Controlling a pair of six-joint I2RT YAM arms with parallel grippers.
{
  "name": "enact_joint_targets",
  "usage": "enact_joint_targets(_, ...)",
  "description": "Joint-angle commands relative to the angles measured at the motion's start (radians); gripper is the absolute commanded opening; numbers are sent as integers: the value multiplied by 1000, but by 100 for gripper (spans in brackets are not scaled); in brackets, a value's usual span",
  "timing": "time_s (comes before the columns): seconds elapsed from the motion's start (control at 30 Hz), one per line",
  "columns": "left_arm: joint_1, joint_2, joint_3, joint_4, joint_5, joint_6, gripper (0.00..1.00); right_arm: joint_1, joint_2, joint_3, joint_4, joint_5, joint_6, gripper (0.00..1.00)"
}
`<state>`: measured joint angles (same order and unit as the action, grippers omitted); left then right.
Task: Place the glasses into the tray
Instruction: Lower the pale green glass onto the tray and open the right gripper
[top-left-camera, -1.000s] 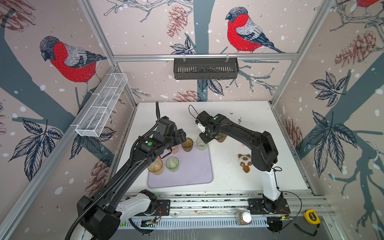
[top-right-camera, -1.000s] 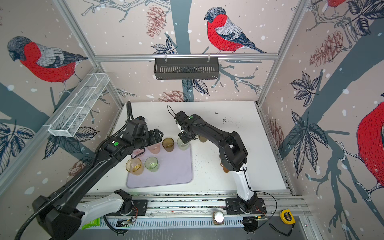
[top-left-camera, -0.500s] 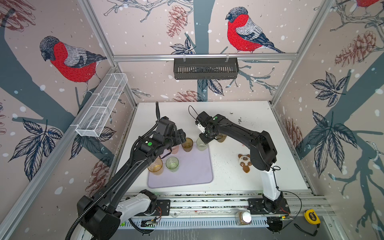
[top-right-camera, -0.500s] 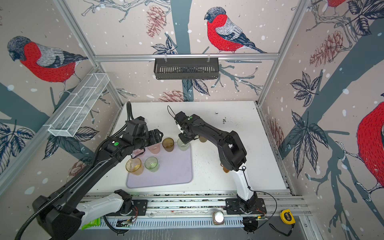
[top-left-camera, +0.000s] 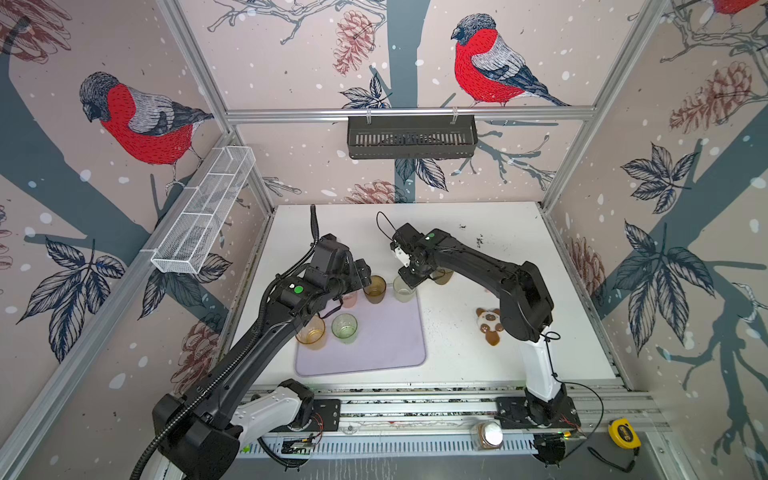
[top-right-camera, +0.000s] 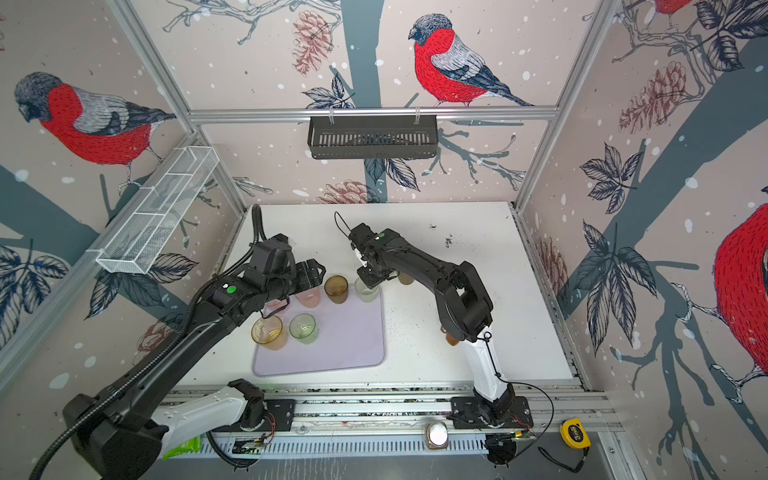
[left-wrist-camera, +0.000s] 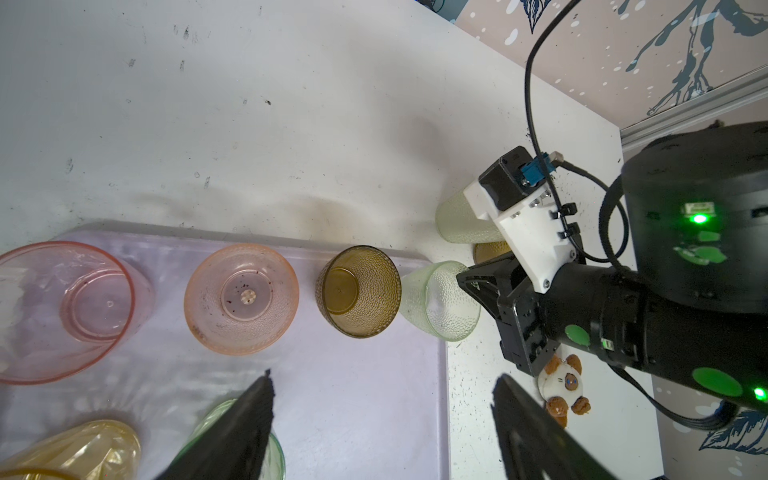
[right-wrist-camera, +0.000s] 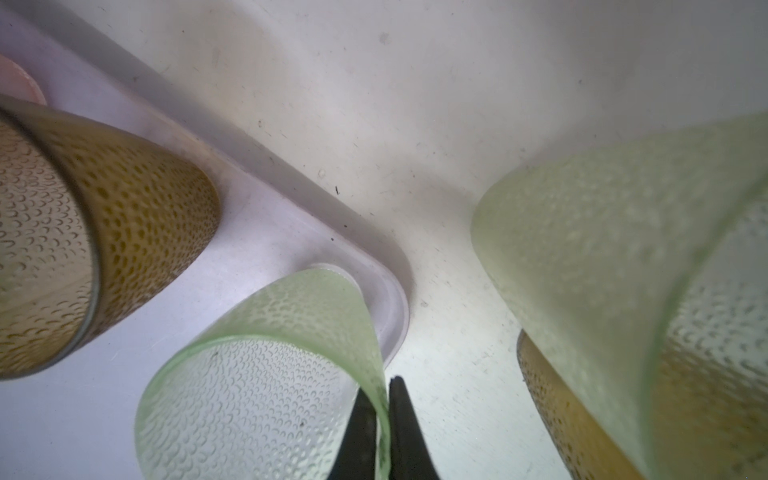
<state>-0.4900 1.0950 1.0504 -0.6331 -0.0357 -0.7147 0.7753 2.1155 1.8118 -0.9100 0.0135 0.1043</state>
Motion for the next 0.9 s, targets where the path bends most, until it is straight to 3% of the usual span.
enact_joint_targets(0.0, 1, -3, -4, 16, -20, -6, 83, 0, 2, 0, -2, -6, 1, 4)
enact_joint_targets(0.87, 2, 0, 6, 22, -20, 1, 83, 2, 1, 4, 10, -6, 3, 12)
